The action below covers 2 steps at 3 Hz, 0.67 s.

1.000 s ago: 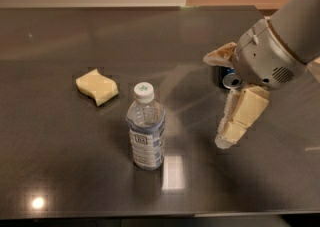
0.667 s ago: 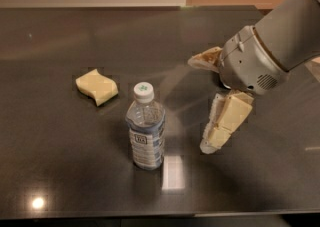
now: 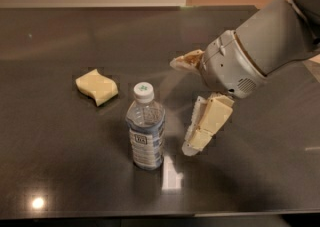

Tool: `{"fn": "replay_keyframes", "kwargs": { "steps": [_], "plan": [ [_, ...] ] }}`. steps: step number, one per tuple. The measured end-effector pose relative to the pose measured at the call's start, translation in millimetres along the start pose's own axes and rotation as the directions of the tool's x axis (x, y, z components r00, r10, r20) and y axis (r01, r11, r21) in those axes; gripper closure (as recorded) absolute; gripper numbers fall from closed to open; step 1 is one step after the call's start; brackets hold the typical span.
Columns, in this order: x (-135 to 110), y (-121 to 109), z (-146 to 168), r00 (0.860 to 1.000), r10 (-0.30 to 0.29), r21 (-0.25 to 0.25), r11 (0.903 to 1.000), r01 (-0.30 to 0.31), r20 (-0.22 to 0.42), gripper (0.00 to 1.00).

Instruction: Knock blue plastic bottle over

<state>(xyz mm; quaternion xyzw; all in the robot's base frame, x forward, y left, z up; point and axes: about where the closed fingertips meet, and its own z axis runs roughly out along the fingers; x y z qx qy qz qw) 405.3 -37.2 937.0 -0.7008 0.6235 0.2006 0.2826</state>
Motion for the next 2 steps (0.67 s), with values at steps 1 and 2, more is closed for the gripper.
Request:
{"fn": "replay_keyframes", "kwargs": {
  "steps": [1,2],
  "plan": [
    [-20,22,23,0.998,-0.005,-0.104,0.9945,0.012,0.068,0.0],
    [-38,37,40,0.993,-0.005,-0.179,0.9835,0.027,0.121,0.0]
  ]
}}
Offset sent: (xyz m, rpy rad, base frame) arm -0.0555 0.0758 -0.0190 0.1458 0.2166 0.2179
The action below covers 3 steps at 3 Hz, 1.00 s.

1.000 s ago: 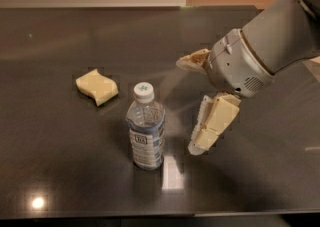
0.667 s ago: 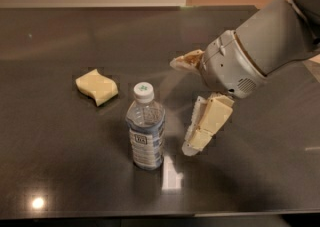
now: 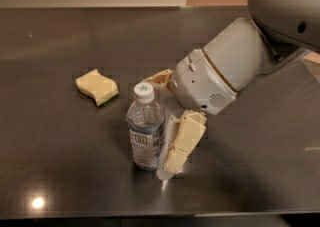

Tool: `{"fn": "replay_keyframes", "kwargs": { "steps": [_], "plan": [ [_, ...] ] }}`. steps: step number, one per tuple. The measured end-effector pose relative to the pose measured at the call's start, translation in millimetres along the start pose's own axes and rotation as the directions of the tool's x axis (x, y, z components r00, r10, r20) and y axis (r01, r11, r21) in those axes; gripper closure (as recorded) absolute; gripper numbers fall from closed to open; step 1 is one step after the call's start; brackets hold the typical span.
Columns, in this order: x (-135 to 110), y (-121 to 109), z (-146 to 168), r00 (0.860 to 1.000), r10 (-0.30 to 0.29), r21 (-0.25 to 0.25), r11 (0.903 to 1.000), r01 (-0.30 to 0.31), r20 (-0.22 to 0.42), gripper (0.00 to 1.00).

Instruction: Knock blue plastic bottle over

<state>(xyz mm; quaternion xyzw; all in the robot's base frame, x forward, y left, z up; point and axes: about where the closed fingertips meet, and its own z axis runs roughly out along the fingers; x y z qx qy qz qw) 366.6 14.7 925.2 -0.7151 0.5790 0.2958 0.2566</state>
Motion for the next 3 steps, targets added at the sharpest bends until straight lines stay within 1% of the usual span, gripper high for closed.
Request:
{"fn": "replay_keyframes", "kwargs": {
  "steps": [1,2,3],
  "plan": [
    [-12.4,5.0,9.3,0.999,-0.01,-0.036,0.9993,0.012,0.045,0.07],
    [-16.6,2.9,11.7,0.997,-0.005,-0.034,0.9994,0.008,0.077,0.25],
    [-12.7,-3.7,6.6,0.997,0.006,-0.006,1.0,-0.005,0.079,0.48]
  ]
}}
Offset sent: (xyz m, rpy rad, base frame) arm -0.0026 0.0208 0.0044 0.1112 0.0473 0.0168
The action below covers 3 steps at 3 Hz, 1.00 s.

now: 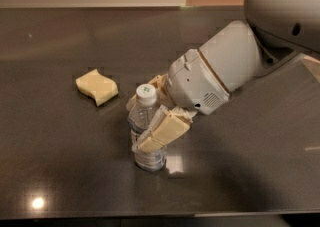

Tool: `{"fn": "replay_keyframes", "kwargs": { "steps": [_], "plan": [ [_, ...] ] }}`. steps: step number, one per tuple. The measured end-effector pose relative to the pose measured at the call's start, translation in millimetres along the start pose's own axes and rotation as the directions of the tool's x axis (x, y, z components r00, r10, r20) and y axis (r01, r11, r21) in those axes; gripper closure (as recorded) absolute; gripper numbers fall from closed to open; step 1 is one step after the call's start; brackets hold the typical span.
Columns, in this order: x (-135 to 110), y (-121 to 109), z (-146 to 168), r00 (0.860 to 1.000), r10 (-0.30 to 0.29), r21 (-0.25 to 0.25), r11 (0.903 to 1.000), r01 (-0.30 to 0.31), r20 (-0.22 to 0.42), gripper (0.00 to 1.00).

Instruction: Knock blue plastic bottle over

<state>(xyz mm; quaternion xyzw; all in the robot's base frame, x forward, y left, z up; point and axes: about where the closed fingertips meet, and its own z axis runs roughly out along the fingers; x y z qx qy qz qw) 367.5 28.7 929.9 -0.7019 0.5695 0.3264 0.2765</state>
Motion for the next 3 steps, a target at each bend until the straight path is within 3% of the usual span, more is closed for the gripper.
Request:
{"fn": "replay_keyframes", "kwargs": {
  "steps": [1,2,3],
  "plan": [
    [4,-6,-12,1.0,0.012,0.03,0.9995,-0.012,-0.01,0.71],
    [3,-10,-35,0.998,0.016,0.069,0.9975,-0.012,-0.062,0.95],
    [1,-16,-63,0.981,0.02,0.122,0.9925,0.004,-0.194,1.0]
  ]
}}
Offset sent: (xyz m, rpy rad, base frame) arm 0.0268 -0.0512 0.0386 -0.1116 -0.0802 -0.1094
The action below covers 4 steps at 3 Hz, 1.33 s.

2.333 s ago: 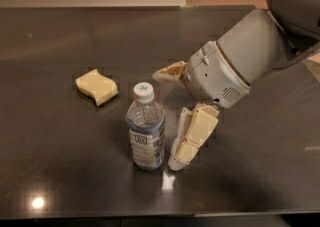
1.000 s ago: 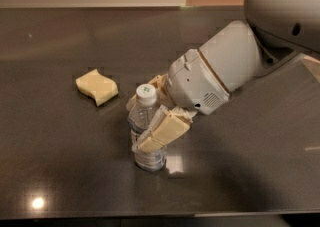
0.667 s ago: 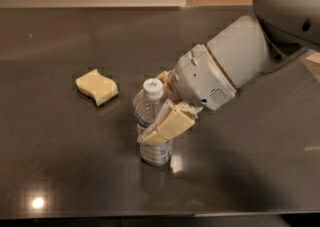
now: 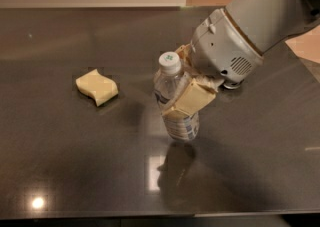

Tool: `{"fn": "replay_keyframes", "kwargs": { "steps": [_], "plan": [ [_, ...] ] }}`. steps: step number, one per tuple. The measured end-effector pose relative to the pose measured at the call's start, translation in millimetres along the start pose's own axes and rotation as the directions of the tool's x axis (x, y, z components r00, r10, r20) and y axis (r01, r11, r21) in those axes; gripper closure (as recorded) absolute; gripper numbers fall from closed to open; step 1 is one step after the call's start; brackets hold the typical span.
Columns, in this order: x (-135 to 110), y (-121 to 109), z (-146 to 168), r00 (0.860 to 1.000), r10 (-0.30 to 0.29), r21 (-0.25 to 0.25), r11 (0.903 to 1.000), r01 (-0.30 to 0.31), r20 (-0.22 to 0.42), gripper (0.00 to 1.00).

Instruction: Knock blue plastic bottle over

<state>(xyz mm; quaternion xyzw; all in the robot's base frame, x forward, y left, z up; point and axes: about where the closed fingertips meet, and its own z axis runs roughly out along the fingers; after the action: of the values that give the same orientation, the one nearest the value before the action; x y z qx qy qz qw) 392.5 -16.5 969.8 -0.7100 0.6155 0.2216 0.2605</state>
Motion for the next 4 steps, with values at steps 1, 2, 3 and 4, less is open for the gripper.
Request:
{"fn": "replay_keyframes", "kwargs": {
  "steps": [1,2,3,4],
  "plan": [
    [13,-8,-18,0.983,-0.015,0.031,0.9993,0.021,-0.182,1.0],
    [44,-13,-21,0.939,-0.009,0.015,0.9998,0.015,-0.343,1.0],
    [72,-15,-17,0.893,-0.001,-0.008,1.0,-0.003,-0.449,1.0],
    [89,-15,-12,0.855,-0.007,-0.028,0.9996,-0.008,-0.518,0.82]
  ]
}}
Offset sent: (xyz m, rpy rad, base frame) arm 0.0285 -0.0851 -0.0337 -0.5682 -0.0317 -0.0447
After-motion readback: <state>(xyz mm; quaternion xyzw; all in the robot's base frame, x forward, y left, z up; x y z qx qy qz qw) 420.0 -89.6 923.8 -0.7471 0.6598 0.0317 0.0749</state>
